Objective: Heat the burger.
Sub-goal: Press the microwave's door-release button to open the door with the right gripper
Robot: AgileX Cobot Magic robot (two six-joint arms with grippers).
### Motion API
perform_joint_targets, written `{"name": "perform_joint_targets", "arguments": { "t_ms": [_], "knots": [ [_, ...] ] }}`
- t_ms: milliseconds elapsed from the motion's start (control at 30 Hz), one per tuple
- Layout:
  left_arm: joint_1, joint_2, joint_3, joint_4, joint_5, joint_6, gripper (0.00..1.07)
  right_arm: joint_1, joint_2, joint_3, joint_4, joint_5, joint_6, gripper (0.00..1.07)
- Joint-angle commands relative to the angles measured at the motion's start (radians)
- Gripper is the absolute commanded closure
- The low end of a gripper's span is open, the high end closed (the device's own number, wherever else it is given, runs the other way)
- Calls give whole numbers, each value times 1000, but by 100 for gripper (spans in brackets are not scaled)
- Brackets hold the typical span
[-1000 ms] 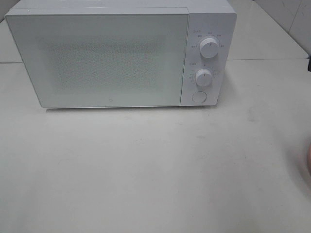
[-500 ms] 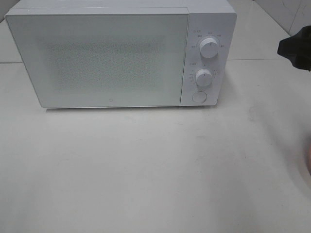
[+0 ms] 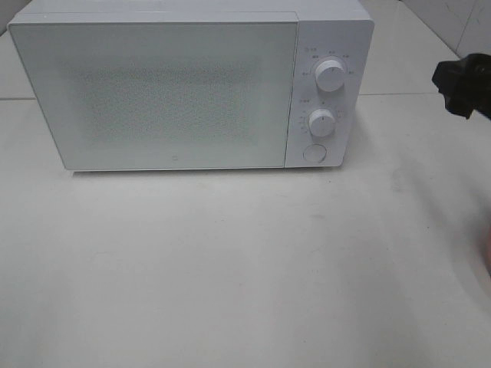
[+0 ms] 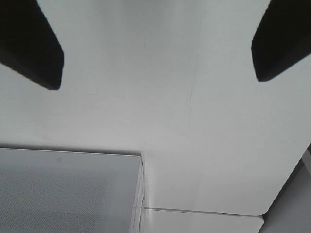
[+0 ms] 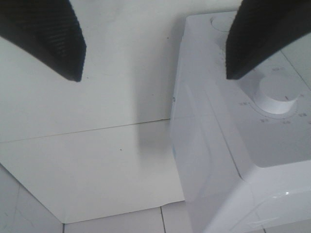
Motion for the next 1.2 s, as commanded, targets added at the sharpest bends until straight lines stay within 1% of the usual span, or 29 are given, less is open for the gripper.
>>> {"name": "perform_joint_targets", "arguments": {
  "t_ms": [33, 100, 200, 233, 267, 300, 367, 400, 433, 467, 500, 533, 567, 600, 633, 667, 700, 733, 767, 833, 867, 900, 967, 1000, 1033, 1100, 1133, 1200],
  "knots": [
    [-3, -22, 1, -1, -10, 2, 6, 0, 11, 47, 46, -104, -44, 31],
    [-3, -22, 1, -1, -10, 2, 6, 60, 32, 95, 110, -218, -98, 31],
    [-3, -22, 1, -1, -10, 2, 6, 85, 40, 104, 125, -238, -109, 31],
    [-3, -22, 1, -1, -10, 2, 6, 146, 63, 112, 168, -261, -116, 31],
    [-3, -22, 1, -1, -10, 2, 6, 171, 75, 112, 186, -261, -128, 31],
    [-3, -22, 1, -1, -10, 2, 6, 171, 75, 112, 186, -261, -128, 31],
    [-3, -22, 1, -1, -10, 2, 6, 277, 139, 112, 272, -296, -229, 31],
    [-3, -22, 1, -1, -10, 2, 6, 277, 139, 112, 272, -296, -229, 31],
    [-3, -22, 1, -1, -10, 2, 6, 302, 153, 112, 295, -312, -250, 31],
    [-3, -22, 1, -1, -10, 2, 6, 352, 187, 112, 359, -362, -300, 31],
    [-3, -22, 1, -1, -10, 2, 6, 352, 187, 112, 359, -362, -300, 31],
    [-3, -22, 1, -1, -10, 2, 6, 371, 200, 112, 392, -382, -324, 31],
    [-3, -22, 1, -1, -10, 2, 6, 413, 227, 112, 449, -434, -367, 31],
    [-3, -22, 1, -1, -10, 2, 6, 413, 227, 112, 449, -434, -367, 31],
    [-3, -22, 1, -1, -10, 2, 6, 437, 243, 112, 479, -459, -387, 31],
    [-3, -22, 1, -1, -10, 2, 6, 481, 273, 112, 534, -505, -421, 31],
    [-3, -22, 1, -1, -10, 2, 6, 481, 273, 112, 534, -505, -421, 31],
    [-3, -22, 1, -1, -10, 2, 6, 532, 303, 112, 598, -553, -453, 31],
    [-3, -22, 1, -1, -10, 2, 6, 532, 303, 112, 598, -553, -453, 31],
    [-3, -22, 1, -1, -10, 2, 6, 597, 342, 112, 661, -611, -471, 31],
    [-3, -22, 1, -1, -10, 2, 6, 597, 342, 112, 661, -611, -471, 31],
    [-3, -22, 1, -1, -10, 2, 6, 630, 372, 112, 676, -628, -471, 31],
    [-3, -22, 1, -1, -10, 2, 6, 646, 386, 112, 685, -635, -471, 31],
    [-3, -22, 1, -1, -10, 2, 6, 677, 411, 107, 701, -644, -471, 31],
    [-3, -22, 1, -1, -10, 2, 6, 677, 411, 107, 701, -644, -471, 31],
    [-3, -22, 1, -1, -10, 2, 6, 712, 443, 107, 712, -662, -470, 31],
    [-3, -22, 1, -1, -10, 2, 6, 712, 443, 107, 712, -662, -470, 31],
    [-3, -22, 1, -1, -10, 2, 6, 741, 455, 107, 730, -664, -462, 31]
  ]
}}
